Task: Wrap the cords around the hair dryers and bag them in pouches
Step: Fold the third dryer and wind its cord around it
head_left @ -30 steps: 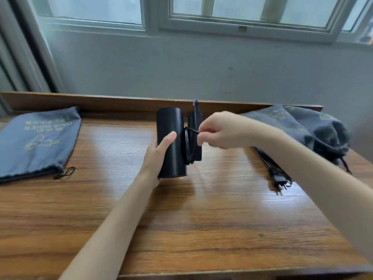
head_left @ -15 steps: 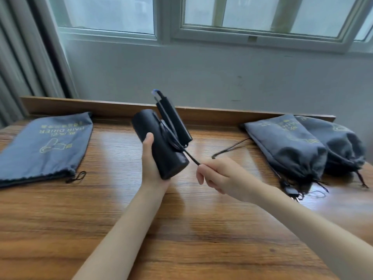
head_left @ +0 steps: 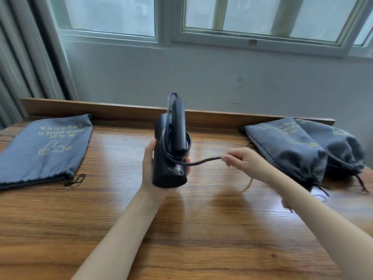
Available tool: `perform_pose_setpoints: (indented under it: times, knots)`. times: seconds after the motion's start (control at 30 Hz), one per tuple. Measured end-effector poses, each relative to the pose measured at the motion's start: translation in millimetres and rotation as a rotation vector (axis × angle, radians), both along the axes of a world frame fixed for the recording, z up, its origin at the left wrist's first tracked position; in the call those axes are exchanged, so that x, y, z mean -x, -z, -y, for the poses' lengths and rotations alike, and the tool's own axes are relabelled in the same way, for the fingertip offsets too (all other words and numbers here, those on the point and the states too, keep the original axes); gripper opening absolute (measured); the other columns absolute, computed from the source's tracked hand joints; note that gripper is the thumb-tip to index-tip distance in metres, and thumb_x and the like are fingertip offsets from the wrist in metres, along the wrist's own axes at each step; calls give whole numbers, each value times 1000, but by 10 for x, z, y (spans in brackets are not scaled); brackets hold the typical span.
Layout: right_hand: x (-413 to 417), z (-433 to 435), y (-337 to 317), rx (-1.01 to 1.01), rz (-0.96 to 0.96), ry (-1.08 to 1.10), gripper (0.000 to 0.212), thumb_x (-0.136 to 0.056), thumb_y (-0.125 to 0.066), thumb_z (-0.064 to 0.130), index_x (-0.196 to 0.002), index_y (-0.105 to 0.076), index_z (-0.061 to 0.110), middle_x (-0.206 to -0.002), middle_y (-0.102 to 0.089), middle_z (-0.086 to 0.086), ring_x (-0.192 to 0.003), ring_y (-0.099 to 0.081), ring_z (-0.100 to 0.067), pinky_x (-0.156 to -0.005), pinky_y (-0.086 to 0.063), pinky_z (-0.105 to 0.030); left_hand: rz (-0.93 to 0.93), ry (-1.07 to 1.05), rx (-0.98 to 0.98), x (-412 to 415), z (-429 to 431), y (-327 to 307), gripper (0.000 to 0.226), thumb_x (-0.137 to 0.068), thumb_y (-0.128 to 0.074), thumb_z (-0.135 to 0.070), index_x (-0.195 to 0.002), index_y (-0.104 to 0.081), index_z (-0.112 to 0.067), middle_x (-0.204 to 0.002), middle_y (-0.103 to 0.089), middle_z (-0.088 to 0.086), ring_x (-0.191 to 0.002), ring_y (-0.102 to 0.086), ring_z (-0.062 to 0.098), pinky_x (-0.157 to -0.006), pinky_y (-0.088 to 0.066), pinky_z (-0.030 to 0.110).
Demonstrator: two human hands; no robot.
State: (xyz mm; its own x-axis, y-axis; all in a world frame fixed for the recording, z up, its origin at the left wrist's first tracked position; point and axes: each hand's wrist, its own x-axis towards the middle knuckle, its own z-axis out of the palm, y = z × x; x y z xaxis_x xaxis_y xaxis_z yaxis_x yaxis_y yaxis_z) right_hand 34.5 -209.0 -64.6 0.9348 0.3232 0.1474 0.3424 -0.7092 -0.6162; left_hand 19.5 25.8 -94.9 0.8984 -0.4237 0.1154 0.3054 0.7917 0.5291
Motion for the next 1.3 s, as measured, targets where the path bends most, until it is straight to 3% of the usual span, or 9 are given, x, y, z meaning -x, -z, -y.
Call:
perform_pose_setpoints:
  times: [0.1, 0.3, 0.47, 0.63, 0.8, 0.9, 1.0, 1.17, 1.3]
  knots:
    - [-102, 150, -166, -193, 26, 171, 35, -83, -67, 27, -54, -49, 18, -54, -37, 4, -49, -33, -2, -49, -26, -17, 128, 81, -190, 67, 54, -35, 52, -87, -39, -51, -108, -63, -11, -92, -65, 9, -71, -63, 20, -55, -52, 28]
    - [-213, 88, -367, -260, -103, 79, 23, -75, -74, 27, -62, -61, 12, -68, -47, -8, -70, -40, -19, -66, -30, -30, 207, 225, -543, 74, 45, -22, 71, -50, -82, -55, -103, -68, -11, -96, -69, 11, -83, -67, 22, -73, -54, 33]
    - [-229, 160, -522, -228, -461, 13, 40, -60, -75, 61, -61, -68, 21, -59, -45, 6, -63, -28, -17, -62, -12, -34, 422, 161, -942, 78, -47, -133, 61, -54, -72, -55, -103, -61, -20, -93, -70, 0, -82, -67, 16, -70, -52, 26]
    - [-152, 187, -715, -164, -483, -31, 27, -81, -61, 38, -70, -74, 16, -55, -37, 3, -51, -36, -5, -60, -27, -23, 493, 105, -1078, 81, -54, -151, 59, -56, -63, -59, -108, -58, -33, -97, -70, -12, -89, -67, 8, -70, -49, 18]
    - [-24, 19, -886, 70, -209, 36, 24, -88, -60, 34, -73, -75, 24, -63, -54, 3, -57, -39, -11, -56, -34, -20, 413, -6, -1063, 45, -11, -143, 57, -54, -66, -61, -106, -56, -41, -95, -69, -15, -84, -67, 2, -65, -49, 15]
    - [23, -136, -904, 180, -80, 42, 21, -88, -60, 32, -74, -74, 27, -71, -65, 2, -63, -53, -1, -60, -40, -16, 365, -66, -1054, 30, 31, -125, 36, -70, -72, -47, -101, -55, -41, -95, -68, -13, -79, -67, 2, -59, -49, 13]
    - [96, -323, -835, 237, 12, 41, 21, -88, -58, 29, -76, -73, 23, -62, -60, 11, -52, -50, 2, -49, -35, -8, 265, -171, -1043, 19, 59, -105, 20, -78, -62, -42, -96, -55, -38, -97, -66, -7, -83, -66, 9, -65, -50, 23]
    - [295, -571, -629, 276, 124, 7, 28, -91, -48, 20, -73, -69, 15, -66, -63, -1, -54, -50, -8, -55, -40, -20, 66, -322, -873, -33, 44, -38, 66, -58, -66, -57, -114, -59, -23, -103, -69, 7, -93, -66, 26, -79, -53, 40]
    - [389, -685, -423, 333, 133, -3, 34, -96, -39, 21, -82, -65, 5, -81, -66, -9, -77, -58, -25, -70, -47, -34, -44, -384, -682, -51, 76, -1, 67, -65, -69, -56, -120, -58, -20, -108, -68, 9, -97, -66, 28, -80, -53, 41]
